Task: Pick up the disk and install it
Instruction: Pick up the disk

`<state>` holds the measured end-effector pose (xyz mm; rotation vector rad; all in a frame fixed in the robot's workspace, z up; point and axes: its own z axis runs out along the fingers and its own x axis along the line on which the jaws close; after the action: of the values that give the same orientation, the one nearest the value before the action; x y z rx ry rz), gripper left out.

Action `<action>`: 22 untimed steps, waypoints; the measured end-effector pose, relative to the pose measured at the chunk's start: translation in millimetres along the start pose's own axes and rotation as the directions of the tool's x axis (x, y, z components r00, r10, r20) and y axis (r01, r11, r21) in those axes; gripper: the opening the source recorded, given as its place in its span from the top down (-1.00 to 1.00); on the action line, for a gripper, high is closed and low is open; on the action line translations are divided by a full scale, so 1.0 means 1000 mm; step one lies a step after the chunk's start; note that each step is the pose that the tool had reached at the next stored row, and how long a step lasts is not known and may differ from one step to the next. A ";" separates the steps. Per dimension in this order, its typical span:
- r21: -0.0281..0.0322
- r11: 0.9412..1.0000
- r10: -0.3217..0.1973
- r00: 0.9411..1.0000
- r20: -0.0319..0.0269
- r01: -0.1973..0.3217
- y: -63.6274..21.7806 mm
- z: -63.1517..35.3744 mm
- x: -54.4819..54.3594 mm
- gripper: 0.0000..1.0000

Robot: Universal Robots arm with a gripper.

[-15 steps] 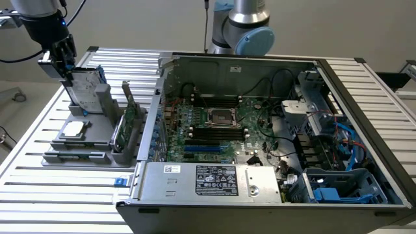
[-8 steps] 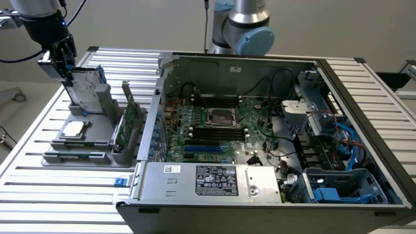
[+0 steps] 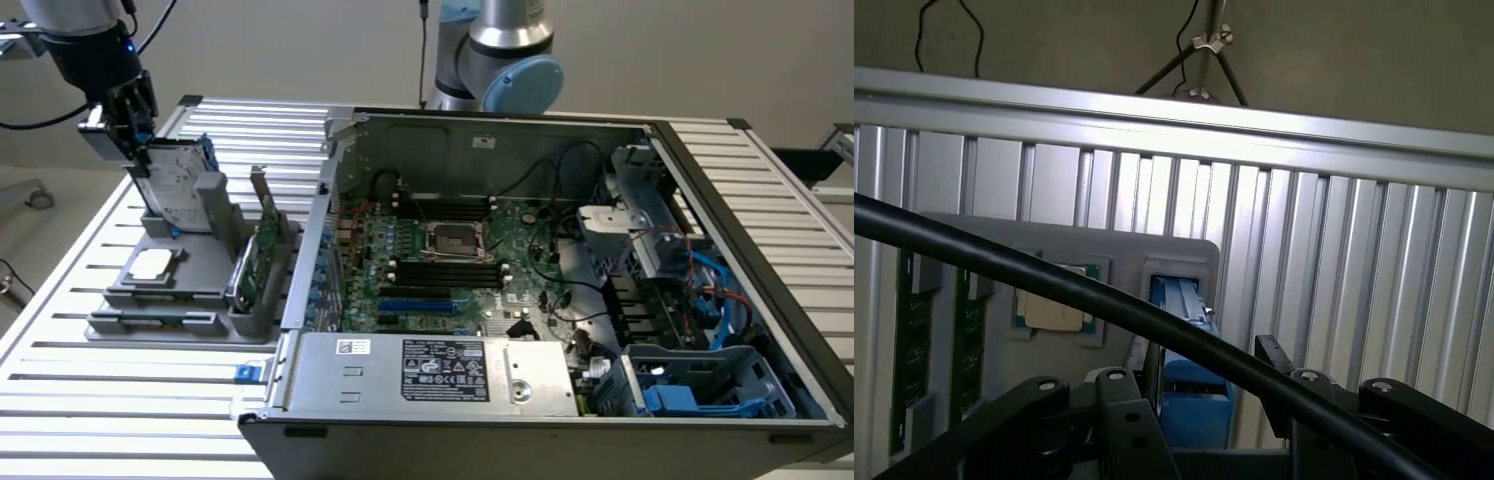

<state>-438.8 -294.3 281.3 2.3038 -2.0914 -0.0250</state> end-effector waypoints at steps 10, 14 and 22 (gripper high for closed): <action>0.006 1.000 0.000 1.000 -0.001 0.000 0.0000 0.0012 0.000 -0.07; 0.008 1.000 0.000 1.000 -0.001 0.000 0.0000 0.0014 0.000 -0.07; 0.008 1.000 0.000 1.000 -0.001 0.000 0.0008 0.0015 0.000 0.11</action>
<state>-439.6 -294.3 279.8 2.3074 -2.0955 -0.0157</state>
